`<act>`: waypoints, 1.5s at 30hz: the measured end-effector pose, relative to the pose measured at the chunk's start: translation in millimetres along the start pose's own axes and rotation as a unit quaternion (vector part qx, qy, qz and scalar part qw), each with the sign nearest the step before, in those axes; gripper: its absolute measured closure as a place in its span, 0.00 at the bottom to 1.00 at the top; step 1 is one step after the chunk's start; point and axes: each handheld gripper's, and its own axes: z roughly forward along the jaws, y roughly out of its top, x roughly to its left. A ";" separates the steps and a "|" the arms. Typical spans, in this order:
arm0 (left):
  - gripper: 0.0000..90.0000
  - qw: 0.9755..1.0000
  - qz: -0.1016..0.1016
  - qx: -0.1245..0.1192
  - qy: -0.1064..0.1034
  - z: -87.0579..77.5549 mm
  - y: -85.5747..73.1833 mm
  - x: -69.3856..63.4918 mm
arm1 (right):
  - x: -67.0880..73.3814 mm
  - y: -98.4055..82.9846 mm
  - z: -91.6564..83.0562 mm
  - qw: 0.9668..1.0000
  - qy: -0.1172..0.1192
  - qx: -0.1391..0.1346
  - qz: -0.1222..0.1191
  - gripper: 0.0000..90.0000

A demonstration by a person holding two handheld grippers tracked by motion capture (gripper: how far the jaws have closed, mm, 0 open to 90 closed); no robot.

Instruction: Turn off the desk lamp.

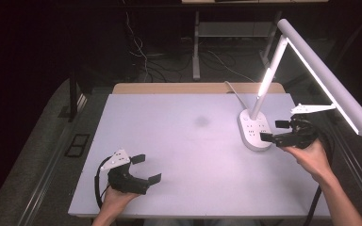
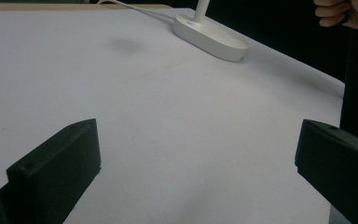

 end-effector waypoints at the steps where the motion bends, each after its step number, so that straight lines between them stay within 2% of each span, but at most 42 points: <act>1: 0.00 1.000 0.000 0.000 0.000 0.0 0.0 0.0 | -2.7 0.9 1.0 1.000 -0.001 -0.001 0.001 0.05; 16: 0.00 1.000 0.001 -0.001 -0.001 0.6 0.5 -0.6 | -42.9 14.9 16.9 0.999 -0.018 -0.007 0.032 0.08; 19: 0.00 1.000 0.001 -0.001 0.000 0.4 0.5 -0.2 | -49.3 15.5 20.3 0.999 -0.016 -0.004 0.037 0.16; 24: 0.00 1.000 0.001 -0.001 0.000 0.2 0.5 0.6 | -61.4 15.9 28.8 0.998 -0.027 0.010 0.052 0.30; 25: 0.00 1.000 0.001 -0.001 0.000 0.2 0.5 0.6 | -65.4 15.6 30.5 0.998 -0.029 0.007 0.049 0.36; 28: 0.00 1.000 0.000 -0.002 0.000 -0.2 0.5 0.8 | -74.4 13.7 34.2 0.998 -0.033 0.005 0.060 0.45; 35: 0.00 1.000 0.000 0.000 0.001 1.2 0.5 1.8 | -88.3 11.4 40.7 0.997 -0.036 0.008 0.073 0.54; 45: 0.00 1.000 -0.001 0.001 0.000 1.3 0.2 2.4 | -95.0 21.9 53.0 0.996 -0.045 0.018 0.071 0.64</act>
